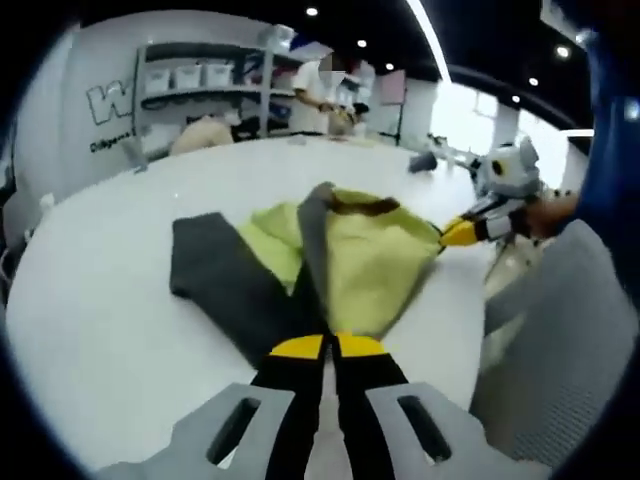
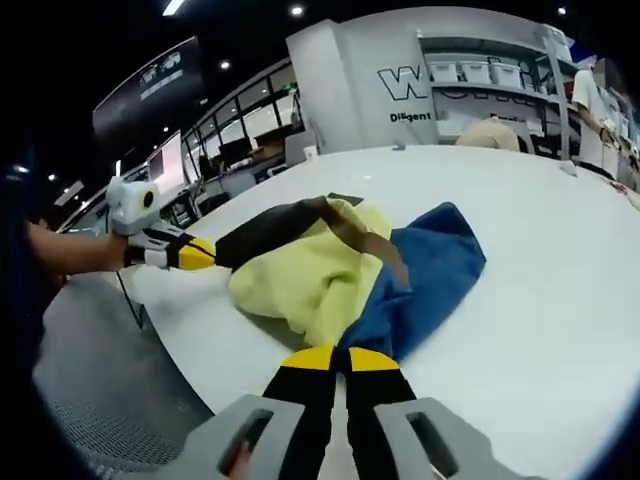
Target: Fold the garment on the visible template until the final outline fits inside the template.
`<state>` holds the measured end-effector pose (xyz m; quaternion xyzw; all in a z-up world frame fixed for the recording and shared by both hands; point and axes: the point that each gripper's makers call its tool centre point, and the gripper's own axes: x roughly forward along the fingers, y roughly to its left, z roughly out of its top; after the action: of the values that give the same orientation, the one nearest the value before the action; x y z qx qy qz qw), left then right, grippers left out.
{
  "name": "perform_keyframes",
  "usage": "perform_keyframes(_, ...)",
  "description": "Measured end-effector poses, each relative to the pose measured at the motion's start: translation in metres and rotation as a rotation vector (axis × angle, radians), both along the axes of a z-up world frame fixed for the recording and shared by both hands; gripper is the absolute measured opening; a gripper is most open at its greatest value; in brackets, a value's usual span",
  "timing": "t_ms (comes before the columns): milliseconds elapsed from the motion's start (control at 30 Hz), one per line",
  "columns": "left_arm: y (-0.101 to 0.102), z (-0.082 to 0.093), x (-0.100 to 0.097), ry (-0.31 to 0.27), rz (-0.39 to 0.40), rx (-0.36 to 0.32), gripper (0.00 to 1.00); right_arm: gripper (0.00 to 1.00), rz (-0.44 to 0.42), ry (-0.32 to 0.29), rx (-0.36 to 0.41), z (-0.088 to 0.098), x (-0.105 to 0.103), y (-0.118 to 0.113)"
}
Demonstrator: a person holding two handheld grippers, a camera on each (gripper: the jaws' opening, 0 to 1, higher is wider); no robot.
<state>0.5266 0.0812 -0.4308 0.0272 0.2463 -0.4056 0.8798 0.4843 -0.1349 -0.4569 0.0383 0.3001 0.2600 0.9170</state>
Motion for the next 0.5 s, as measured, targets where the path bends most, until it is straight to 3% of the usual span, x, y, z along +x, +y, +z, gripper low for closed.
perform_keyframes(67,0.001,0.012,0.006,-0.011,0.035,-0.041,0.19,0.0,0.0,0.001,0.001,0.0,0.0,0.0)
perform_keyframes(233,-0.003,0.019,0.024,-0.05,0.032,-0.022,0.32,0.0,0.006,0.002,-0.003,0.0,0.0,0.0)
perform_keyframes(500,-0.046,0.002,0.041,-0.01,-0.064,0.02,0.35,0.0,0.001,-0.001,0.006,0.003,0.0,0.001)
